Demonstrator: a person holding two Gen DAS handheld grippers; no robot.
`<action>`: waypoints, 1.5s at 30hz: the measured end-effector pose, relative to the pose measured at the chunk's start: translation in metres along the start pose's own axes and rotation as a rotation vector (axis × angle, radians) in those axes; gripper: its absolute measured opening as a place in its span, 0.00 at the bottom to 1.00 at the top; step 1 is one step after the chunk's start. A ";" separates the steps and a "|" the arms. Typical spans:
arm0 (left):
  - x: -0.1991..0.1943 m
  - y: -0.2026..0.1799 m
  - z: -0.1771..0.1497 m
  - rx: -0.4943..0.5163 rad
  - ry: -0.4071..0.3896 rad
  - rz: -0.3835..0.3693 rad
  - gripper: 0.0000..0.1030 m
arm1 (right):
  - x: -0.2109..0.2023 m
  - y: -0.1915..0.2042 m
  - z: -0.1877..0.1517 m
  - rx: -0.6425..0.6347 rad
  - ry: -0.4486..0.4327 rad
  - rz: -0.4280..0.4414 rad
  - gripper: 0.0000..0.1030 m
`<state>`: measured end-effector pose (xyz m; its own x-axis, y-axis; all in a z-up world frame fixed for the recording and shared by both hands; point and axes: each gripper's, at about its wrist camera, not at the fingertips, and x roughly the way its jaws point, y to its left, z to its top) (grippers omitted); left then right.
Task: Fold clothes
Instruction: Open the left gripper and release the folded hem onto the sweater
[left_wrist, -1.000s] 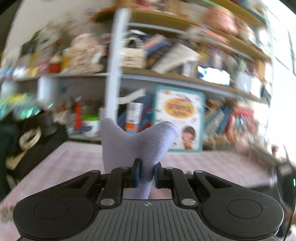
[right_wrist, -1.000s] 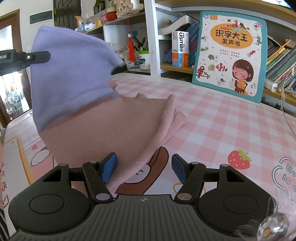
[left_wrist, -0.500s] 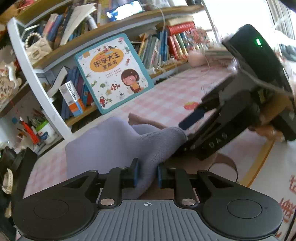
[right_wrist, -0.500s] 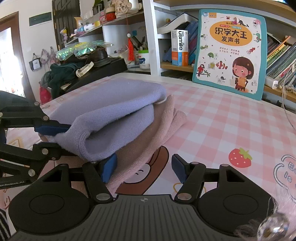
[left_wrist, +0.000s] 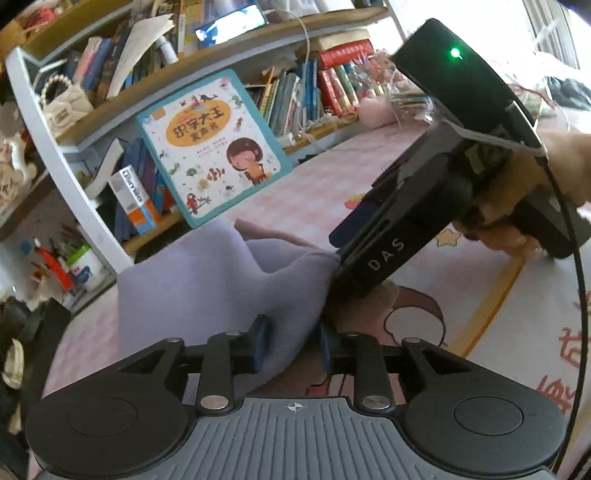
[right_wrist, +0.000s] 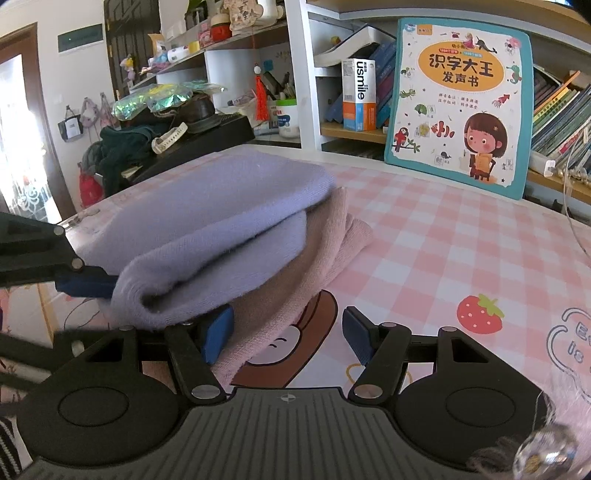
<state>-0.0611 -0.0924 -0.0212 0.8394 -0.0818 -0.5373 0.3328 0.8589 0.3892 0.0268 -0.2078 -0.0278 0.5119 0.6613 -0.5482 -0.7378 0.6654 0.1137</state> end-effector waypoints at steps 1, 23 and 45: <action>-0.001 0.003 0.000 -0.019 -0.003 -0.010 0.27 | 0.000 -0.001 0.000 0.005 0.000 0.002 0.61; -0.025 0.037 -0.020 -0.290 -0.156 -0.104 0.14 | 0.040 -0.067 0.022 0.861 -0.027 0.548 0.62; -0.060 0.114 -0.050 -0.555 -0.235 -0.114 0.37 | -0.005 -0.006 0.032 0.428 0.024 0.212 0.15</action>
<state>-0.0954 0.0358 0.0180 0.9051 -0.2437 -0.3485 0.2057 0.9681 -0.1427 0.0427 -0.2039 0.0008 0.3559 0.7929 -0.4946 -0.5745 0.6031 0.5534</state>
